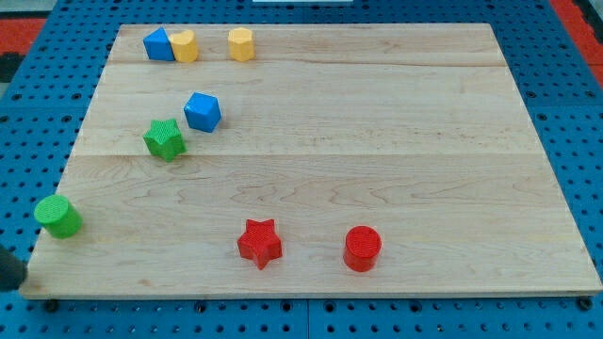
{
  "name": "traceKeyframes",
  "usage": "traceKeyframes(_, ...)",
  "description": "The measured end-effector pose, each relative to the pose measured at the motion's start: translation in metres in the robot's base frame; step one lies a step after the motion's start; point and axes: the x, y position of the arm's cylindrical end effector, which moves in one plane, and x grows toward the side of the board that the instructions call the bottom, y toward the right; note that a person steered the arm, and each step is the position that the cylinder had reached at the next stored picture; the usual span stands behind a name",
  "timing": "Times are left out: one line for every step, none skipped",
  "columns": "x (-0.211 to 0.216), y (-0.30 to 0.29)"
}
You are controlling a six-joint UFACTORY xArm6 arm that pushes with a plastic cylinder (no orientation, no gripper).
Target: Place the blue triangle into the blue cube
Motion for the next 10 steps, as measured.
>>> traceKeyframes(-0.067, 0.055)
traceKeyframes(-0.116, 0.131)
traceKeyframes(-0.098, 0.167)
traceKeyframes(-0.068, 0.082)
traceKeyframes(-0.097, 0.034)
traceKeyframes(-0.135, 0.121)
traceKeyframes(-0.160, 0.129)
traceKeyframes(-0.169, 0.091)
traceKeyframes(-0.189, 0.001)
traceKeyframes(-0.252, -0.002)
